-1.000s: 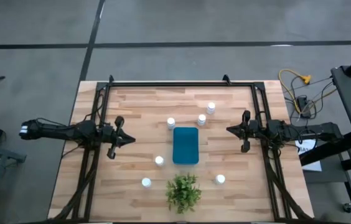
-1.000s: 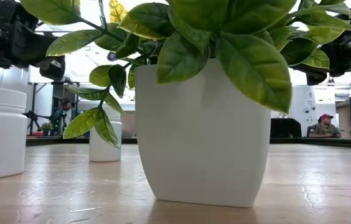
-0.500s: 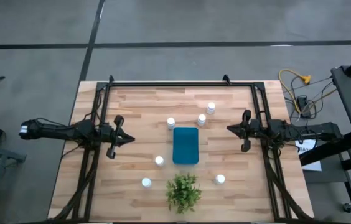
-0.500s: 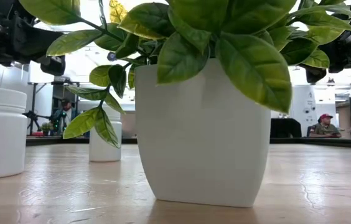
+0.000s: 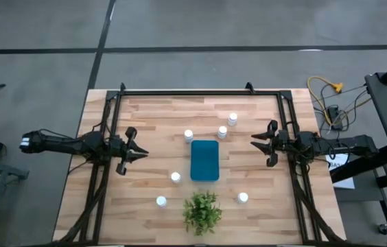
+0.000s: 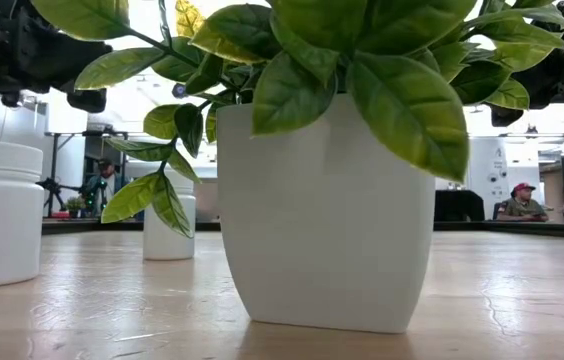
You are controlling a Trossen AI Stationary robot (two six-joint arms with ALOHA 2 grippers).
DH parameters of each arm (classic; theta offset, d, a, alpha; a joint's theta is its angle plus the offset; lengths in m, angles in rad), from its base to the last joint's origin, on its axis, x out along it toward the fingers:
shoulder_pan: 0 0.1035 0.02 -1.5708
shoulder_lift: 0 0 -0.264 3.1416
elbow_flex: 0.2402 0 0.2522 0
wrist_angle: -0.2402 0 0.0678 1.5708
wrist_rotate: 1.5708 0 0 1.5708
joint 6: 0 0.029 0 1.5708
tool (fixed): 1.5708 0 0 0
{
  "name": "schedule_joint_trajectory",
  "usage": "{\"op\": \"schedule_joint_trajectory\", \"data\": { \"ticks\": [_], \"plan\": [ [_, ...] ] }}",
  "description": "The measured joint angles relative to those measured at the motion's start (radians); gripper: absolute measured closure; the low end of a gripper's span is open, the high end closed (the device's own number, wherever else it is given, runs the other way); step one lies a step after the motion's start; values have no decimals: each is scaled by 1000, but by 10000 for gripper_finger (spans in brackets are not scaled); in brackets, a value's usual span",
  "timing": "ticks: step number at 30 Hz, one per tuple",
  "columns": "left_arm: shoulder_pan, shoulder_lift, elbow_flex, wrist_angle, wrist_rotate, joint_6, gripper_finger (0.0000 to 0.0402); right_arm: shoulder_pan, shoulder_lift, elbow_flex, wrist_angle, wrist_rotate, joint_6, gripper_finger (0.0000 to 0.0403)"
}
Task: Pick and place pill bottles into a basket
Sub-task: Put the white pill bottle into the blue bin
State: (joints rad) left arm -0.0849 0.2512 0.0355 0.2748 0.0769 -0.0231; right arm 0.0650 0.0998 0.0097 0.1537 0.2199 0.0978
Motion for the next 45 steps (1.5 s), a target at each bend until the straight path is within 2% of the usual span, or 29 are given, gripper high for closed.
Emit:
{"op": "schedule_joint_trajectory", "data": {
  "ticks": [8, 13, 19, 27, 30, 35, 41, 45],
  "plan": [
    [0, 53, 30, 7, 0, 3, 256, 0, 0, 0, 44, -21, 46, 236],
    [0, 84, 52, 10, -1, 4, 219, -1, 1, 13, 29, -13, 38, 221],
    [0, 125, 83, 6, -1, 4, 214, -1, 73, 201, -135, -1, 6, 218],
    [0, 174, 108, 5, -1, 12, 213, -1, 333, 514, -474, 165, -45, 218],
    [0, 183, 105, -2, -1, 6, 214, -1, 426, 597, -497, 223, -80, 218],
    [0, 187, 105, -1, -1, 4, 213, 0, 551, 715, -498, 228, -175, 218],
    [0, 187, 104, -1, 0, 3, 214, 0, 659, 818, -538, 230, -146, 217],
    [0, 188, 104, 2, 0, 3, 214, 0, 719, 834, -586, 257, -108, 201]
  ]
}}
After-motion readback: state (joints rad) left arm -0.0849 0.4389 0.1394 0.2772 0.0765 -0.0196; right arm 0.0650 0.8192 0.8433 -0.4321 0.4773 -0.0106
